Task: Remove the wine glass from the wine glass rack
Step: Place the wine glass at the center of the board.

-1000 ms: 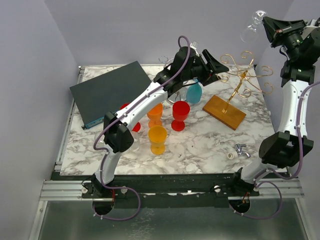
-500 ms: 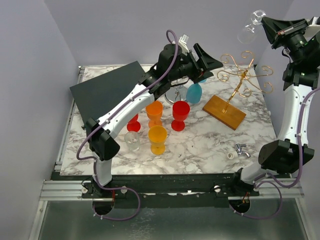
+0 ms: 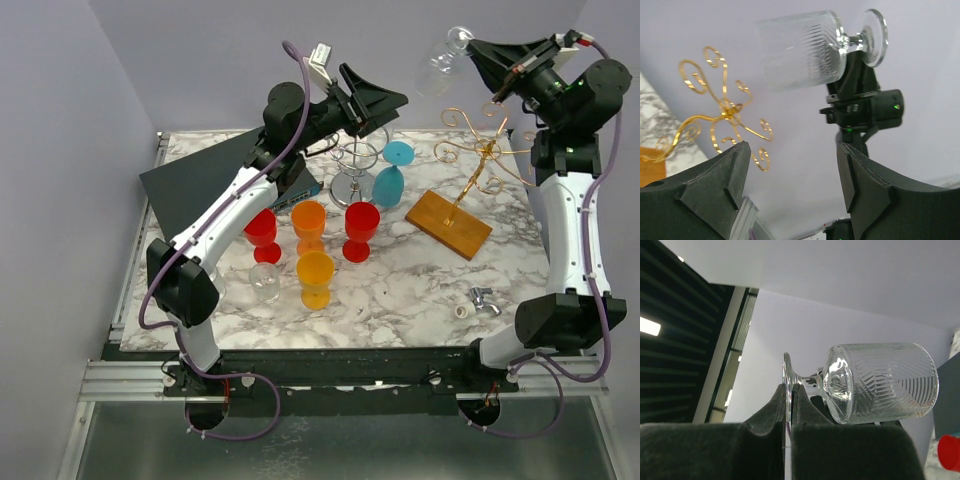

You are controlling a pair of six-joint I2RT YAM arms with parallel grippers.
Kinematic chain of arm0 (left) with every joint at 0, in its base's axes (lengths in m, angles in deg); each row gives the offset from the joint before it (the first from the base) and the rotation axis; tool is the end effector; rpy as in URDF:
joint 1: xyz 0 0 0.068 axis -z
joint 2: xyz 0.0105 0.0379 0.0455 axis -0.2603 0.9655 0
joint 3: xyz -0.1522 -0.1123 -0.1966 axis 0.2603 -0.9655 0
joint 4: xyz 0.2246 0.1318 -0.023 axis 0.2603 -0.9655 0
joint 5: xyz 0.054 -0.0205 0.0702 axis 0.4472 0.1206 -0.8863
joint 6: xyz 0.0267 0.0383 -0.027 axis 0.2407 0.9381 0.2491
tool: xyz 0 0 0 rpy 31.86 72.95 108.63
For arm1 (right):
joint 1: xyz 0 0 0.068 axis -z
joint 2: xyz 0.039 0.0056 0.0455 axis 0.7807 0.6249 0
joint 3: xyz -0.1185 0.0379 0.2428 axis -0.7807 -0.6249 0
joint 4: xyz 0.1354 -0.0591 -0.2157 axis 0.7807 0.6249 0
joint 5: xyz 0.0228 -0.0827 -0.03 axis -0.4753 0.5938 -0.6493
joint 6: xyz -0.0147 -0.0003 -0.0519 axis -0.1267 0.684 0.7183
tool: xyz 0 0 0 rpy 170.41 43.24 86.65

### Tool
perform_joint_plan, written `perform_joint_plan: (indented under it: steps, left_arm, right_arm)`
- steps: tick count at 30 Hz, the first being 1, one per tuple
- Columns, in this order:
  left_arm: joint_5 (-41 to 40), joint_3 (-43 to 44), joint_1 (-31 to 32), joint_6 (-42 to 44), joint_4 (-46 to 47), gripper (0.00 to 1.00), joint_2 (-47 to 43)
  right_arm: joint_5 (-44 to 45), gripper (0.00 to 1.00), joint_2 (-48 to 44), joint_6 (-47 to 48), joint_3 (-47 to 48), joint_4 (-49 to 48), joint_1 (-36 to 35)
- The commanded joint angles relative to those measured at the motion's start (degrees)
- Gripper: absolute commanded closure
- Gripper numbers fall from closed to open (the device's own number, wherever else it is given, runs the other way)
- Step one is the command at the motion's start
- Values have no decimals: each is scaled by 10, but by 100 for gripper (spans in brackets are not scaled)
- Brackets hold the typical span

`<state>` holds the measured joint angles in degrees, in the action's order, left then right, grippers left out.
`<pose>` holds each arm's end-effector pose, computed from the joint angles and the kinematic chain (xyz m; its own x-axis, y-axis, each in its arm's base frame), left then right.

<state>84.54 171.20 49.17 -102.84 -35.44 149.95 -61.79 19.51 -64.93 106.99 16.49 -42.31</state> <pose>0.3382 -0.2484 0.4660 -0.7467 -0.5042 -0.4339 0.4782 0.0464 -0.8770 0.3177 -0.0259 0.5347 -0.5420 0.8271 -0.1489 -0.3065 -0.0296 0.9514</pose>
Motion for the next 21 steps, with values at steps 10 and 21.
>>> perform_joint_plan:
  steps: [10,21]
  left_arm:
    - [63,-45,-23,-68,184,24,-8]
    - [75,-48,-31,-112,298,28,17]
  right_arm:
    - [30,99,-15,-70,-5,-82,-90]
    - [36,99,-28,-86,-41,-104,-128]
